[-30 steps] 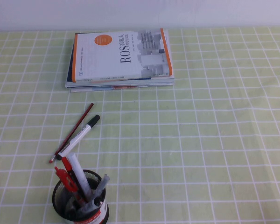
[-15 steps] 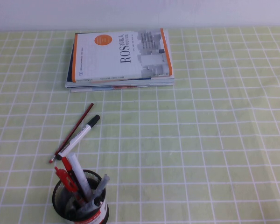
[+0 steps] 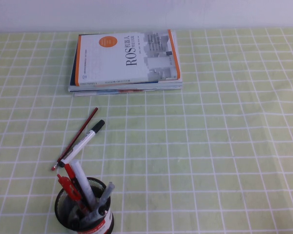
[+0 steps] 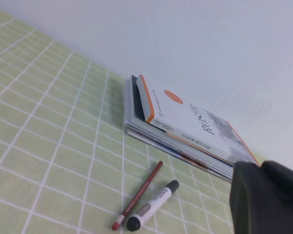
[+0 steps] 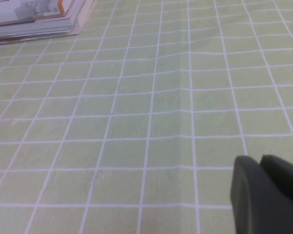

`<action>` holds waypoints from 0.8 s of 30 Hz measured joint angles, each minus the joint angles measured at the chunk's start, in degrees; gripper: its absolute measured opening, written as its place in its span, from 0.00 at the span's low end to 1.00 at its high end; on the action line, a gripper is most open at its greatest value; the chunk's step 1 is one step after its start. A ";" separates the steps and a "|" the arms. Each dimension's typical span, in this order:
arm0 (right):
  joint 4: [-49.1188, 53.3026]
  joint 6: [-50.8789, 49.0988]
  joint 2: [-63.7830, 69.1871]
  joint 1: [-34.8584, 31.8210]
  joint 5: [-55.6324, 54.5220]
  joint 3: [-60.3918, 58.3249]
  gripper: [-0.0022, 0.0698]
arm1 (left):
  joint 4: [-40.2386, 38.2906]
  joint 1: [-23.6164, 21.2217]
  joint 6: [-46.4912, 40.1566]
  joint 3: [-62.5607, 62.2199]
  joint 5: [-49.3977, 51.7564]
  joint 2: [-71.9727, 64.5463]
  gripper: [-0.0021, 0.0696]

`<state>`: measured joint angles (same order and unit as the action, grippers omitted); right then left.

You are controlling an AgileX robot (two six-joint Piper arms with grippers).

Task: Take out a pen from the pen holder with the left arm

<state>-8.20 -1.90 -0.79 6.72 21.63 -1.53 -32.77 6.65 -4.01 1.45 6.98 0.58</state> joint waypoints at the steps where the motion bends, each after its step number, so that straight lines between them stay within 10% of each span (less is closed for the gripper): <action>1: 0.00 0.00 0.00 0.00 0.00 0.00 0.01 | -0.81 0.00 0.40 0.00 0.00 0.00 0.03; 24: 0.00 0.00 0.00 0.00 0.00 0.00 0.01 | -2.75 0.00 -21.15 -31.19 21.99 -36.38 0.03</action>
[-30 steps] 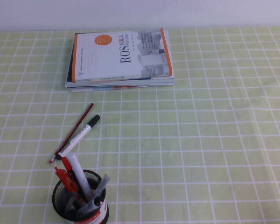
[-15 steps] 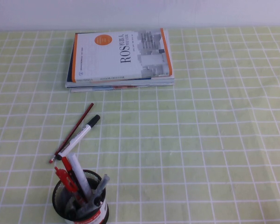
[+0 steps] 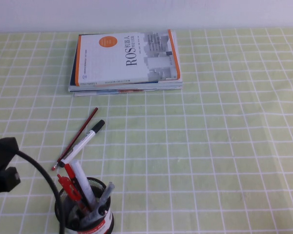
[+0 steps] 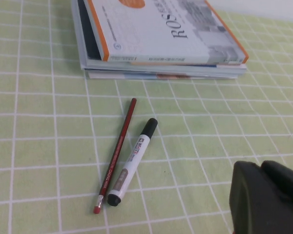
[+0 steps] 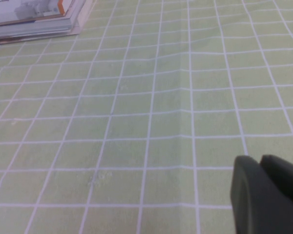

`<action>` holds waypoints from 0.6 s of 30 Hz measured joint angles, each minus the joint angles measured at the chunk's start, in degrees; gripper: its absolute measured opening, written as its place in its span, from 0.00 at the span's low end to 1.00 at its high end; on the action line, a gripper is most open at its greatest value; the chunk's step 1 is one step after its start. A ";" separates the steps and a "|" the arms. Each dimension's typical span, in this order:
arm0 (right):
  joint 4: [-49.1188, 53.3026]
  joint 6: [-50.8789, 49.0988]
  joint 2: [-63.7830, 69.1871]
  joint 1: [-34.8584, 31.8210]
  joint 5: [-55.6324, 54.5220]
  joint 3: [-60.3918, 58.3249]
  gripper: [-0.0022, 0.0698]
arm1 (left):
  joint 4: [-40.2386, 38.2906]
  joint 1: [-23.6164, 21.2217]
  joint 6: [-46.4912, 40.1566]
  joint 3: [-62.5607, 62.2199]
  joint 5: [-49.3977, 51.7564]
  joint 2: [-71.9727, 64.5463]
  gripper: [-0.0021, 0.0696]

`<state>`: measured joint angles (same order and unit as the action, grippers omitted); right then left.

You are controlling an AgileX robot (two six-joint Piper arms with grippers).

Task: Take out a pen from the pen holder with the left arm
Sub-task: Pick up the pen from the pen holder

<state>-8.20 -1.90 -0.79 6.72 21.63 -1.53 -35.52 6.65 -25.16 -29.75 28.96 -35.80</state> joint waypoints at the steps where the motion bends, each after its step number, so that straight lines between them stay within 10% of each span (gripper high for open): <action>1: 0.00 0.00 0.00 0.00 0.00 0.00 0.01 | -0.22 0.00 -0.82 -0.11 0.00 -0.70 0.03; 18: 0.00 0.00 0.00 0.00 0.00 0.00 0.01 | -7.00 0.27 -10.61 7.78 -2.14 6.90 0.03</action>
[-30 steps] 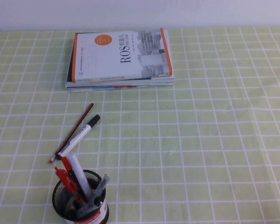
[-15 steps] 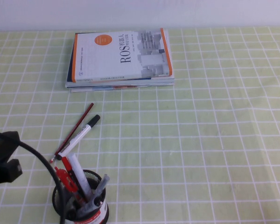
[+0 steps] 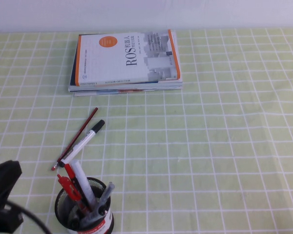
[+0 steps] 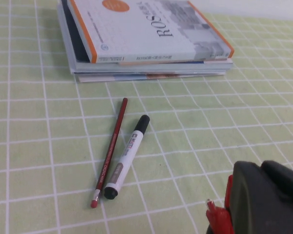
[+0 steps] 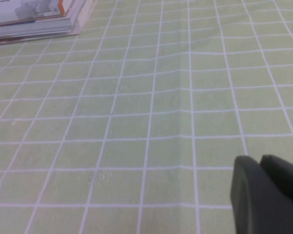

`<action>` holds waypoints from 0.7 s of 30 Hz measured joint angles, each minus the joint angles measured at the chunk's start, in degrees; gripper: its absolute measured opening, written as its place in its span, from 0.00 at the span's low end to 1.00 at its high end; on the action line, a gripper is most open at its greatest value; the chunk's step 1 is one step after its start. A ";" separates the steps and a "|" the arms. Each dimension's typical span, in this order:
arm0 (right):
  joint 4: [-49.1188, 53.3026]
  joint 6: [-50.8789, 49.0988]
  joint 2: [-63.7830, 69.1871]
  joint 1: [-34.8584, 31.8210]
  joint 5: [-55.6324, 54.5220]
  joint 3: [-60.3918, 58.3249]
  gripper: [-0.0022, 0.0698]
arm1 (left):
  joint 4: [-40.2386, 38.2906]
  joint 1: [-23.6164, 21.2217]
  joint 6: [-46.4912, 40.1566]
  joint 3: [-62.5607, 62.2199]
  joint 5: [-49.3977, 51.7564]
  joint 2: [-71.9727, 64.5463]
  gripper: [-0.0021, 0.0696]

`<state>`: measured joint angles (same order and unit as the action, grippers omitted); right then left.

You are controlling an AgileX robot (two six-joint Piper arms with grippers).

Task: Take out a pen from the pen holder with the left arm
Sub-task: Pick up the pen from the pen holder

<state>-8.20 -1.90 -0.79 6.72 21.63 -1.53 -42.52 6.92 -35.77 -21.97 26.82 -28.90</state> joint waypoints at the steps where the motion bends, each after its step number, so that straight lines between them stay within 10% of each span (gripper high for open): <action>1: 0.00 0.00 0.00 0.00 0.00 0.00 0.01 | 0.00 0.22 0.00 1.26 -0.48 2.45 0.03; 21: 0.00 0.00 0.00 0.00 0.00 0.00 0.01 | 6.61 2.17 13.04 8.42 -0.19 15.57 0.04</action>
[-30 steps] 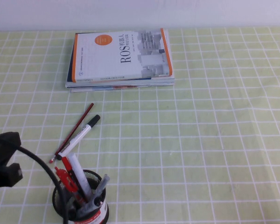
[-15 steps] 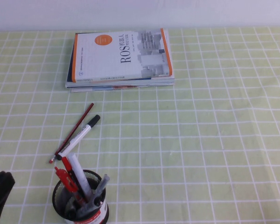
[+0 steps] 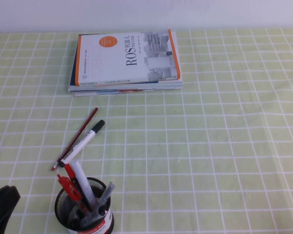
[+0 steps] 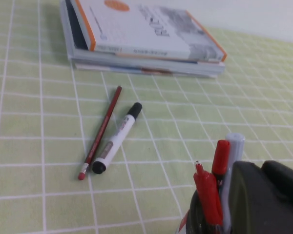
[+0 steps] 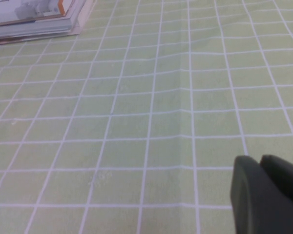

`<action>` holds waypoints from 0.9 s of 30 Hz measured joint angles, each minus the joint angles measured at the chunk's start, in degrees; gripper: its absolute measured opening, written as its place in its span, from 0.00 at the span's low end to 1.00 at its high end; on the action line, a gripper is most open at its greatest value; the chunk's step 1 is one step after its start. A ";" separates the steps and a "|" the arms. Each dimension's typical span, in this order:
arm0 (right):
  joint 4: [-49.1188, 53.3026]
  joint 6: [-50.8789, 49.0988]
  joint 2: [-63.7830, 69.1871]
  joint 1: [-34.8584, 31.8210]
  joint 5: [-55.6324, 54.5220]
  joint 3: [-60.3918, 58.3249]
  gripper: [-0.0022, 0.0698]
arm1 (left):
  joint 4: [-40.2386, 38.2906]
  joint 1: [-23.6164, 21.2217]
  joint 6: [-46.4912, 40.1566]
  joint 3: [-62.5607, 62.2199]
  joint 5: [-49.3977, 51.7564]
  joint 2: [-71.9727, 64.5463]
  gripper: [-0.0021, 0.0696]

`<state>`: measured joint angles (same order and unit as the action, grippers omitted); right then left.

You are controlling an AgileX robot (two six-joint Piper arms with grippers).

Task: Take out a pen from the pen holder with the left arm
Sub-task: Pick up the pen from the pen holder

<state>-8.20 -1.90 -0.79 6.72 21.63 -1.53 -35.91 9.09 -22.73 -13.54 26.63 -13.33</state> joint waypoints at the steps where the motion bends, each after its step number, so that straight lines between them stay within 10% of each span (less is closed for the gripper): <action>1: 0.00 0.00 0.00 0.00 0.00 0.00 0.01 | 0.00 0.00 0.00 -0.84 0.43 -1.65 0.04; 14: 0.00 0.00 0.00 0.00 0.00 0.00 0.01 | 0.54 3.04 -9.35 -22.14 11.58 -30.00 0.04; 27: 0.00 0.00 0.00 0.00 0.00 0.00 0.01 | 9.66 24.50 -10.89 -28.96 10.88 -43.49 0.05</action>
<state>-8.20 -1.90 -0.79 6.72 21.63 -1.53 -26.25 33.59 -33.62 -42.50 37.51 -56.81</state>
